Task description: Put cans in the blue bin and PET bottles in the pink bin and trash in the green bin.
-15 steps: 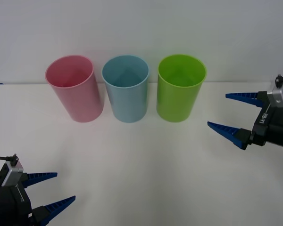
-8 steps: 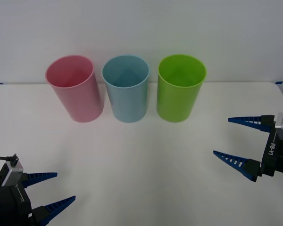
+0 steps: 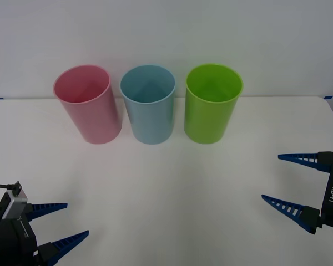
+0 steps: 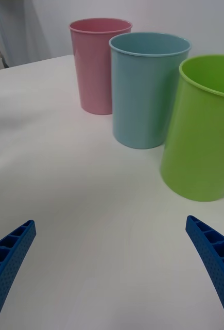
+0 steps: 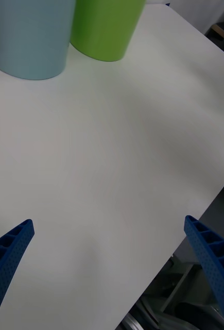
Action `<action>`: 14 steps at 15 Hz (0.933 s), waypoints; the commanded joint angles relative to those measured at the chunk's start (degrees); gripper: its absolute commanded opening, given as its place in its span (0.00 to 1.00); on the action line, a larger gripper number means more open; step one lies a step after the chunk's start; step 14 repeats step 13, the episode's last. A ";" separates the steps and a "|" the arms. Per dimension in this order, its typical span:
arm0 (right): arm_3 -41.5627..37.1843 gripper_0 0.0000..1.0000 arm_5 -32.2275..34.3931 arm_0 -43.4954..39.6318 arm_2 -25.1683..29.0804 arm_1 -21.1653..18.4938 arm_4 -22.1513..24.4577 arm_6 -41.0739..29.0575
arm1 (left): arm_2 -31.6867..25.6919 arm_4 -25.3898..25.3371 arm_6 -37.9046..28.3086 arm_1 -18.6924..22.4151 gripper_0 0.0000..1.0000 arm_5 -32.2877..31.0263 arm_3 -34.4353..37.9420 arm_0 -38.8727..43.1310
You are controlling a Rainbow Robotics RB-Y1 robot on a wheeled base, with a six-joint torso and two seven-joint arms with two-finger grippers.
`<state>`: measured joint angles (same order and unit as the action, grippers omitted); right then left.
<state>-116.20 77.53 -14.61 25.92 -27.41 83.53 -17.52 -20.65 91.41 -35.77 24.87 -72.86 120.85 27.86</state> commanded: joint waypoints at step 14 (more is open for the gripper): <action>0.01 1.00 5.53 -2.44 1.85 -1.68 3.57 0.91 | 0.00 0.00 0.00 0.00 1.00 0.00 0.00 0.00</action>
